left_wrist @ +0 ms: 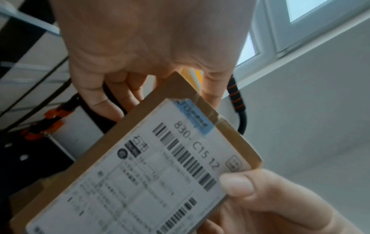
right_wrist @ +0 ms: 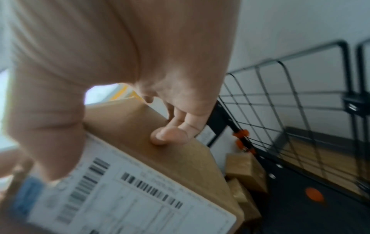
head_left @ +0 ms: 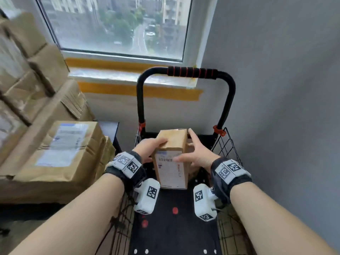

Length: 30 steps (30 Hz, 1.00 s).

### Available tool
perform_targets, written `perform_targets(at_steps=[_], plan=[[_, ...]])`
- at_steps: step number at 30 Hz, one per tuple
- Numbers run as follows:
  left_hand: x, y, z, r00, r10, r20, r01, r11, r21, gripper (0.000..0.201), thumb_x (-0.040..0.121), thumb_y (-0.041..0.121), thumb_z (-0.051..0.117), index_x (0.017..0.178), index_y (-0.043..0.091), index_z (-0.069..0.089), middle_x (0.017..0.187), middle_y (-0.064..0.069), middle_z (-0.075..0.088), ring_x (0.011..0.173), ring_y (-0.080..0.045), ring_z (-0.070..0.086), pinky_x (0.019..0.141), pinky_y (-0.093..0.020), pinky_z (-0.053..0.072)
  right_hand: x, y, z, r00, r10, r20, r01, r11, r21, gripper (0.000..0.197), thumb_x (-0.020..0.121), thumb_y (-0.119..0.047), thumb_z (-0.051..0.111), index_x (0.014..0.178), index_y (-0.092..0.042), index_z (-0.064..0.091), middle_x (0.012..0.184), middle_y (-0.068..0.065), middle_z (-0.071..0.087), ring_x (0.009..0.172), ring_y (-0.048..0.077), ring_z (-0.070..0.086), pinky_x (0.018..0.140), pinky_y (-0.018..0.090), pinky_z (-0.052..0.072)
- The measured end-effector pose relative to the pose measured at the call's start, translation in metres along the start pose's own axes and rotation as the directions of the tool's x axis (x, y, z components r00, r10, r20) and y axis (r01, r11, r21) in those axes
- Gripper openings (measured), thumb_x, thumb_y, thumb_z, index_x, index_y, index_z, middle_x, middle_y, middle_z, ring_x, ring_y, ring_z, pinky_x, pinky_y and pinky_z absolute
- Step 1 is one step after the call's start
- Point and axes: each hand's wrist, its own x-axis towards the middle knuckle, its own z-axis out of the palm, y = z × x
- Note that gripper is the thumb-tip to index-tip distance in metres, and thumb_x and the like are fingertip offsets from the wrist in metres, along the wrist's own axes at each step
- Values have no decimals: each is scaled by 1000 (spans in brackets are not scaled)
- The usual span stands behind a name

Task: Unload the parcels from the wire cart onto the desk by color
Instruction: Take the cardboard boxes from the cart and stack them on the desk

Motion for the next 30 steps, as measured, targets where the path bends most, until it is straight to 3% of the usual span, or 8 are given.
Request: perform_targets(at_steps=[2, 5, 14, 18, 21, 24, 28, 30], plan=[[-26, 15, -19, 998, 46, -36, -47, 998, -48, 25, 89, 40, 56, 94, 16, 62, 82, -3, 65, 74, -17, 59, 71, -29, 46, -13, -25, 10, 997, -74, -30, 73, 997, -22, 115, 67, -40, 82, 149, -37, 2, 137, 4, 41, 117, 17, 46, 77, 25, 45], [-58, 33, -42, 991, 122, -49, -127, 986, -108, 41, 85, 52, 56, 104, 17, 63, 86, -5, 67, 93, -24, 61, 89, -36, 45, -29, -59, 28, 984, -154, -88, 149, 987, -55, 121, 48, -70, 72, 147, -42, 9, 138, 9, 42, 125, 21, 44, 104, 42, 39], [-105, 80, -72, 892, 450, 48, -436, 883, -174, 24, 90, 34, 57, 112, 25, 55, 101, 0, 67, 87, -15, 66, 65, -29, 56, -27, -137, 50, 954, -229, -192, 280, 909, 307, 120, 44, -83, 62, 145, -27, 27, 134, 8, 52, 121, 30, 50, 100, 54, 41], [-106, 95, -84, 901, 433, -18, -423, 871, -250, 17, 92, 34, 53, 103, 22, 57, 89, -2, 70, 75, -17, 68, 70, -33, 58, -17, -158, 52, 966, -248, -77, 259, 896, 360, 88, 65, -70, 65, 138, -29, 39, 127, 8, 56, 115, 28, 54, 100, 51, 44], [-98, 103, -99, 930, 365, -52, -358, 859, -366, 28, 90, 41, 51, 103, 18, 59, 87, -6, 71, 76, -21, 68, 76, -37, 56, -2, -158, 53, 958, -268, 105, 218, 913, 344, 51, 85, -45, 60, 132, -35, 44, 116, 6, 60, 102, 26, 61, 80, 41, 55], [-89, 108, -109, 946, 304, -117, -326, 875, -358, 29, 94, 40, 46, 104, 17, 59, 90, -7, 70, 74, -21, 69, 69, -32, 58, 14, -155, 63, 954, -245, 174, 175, 924, 341, 51, 84, -41, 64, 131, -39, 44, 114, 5, 63, 99, 26, 63, 77, 42, 57], [-70, 117, -129, 918, 263, -297, -315, 938, -142, 29, 98, 32, 43, 113, 10, 55, 107, -10, 65, 90, -22, 63, 81, -35, 54, 50, -157, 79, 984, -164, 66, 122, 899, 421, 66, 77, -44, 69, 136, -32, 41, 120, 8, 62, 103, 28, 62, 77, 43, 57], [-56, 118, -147, 894, 258, -367, -285, 958, -19, 27, 98, 28, 45, 115, 9, 56, 113, -7, 63, 89, -16, 60, 70, -25, 49, 68, -160, 88, 991, -127, 47, 92, 884, 458, 74, 74, -43, 71, 139, -30, 37, 120, 9, 62, 102, 28, 63, 72, 41, 57]])
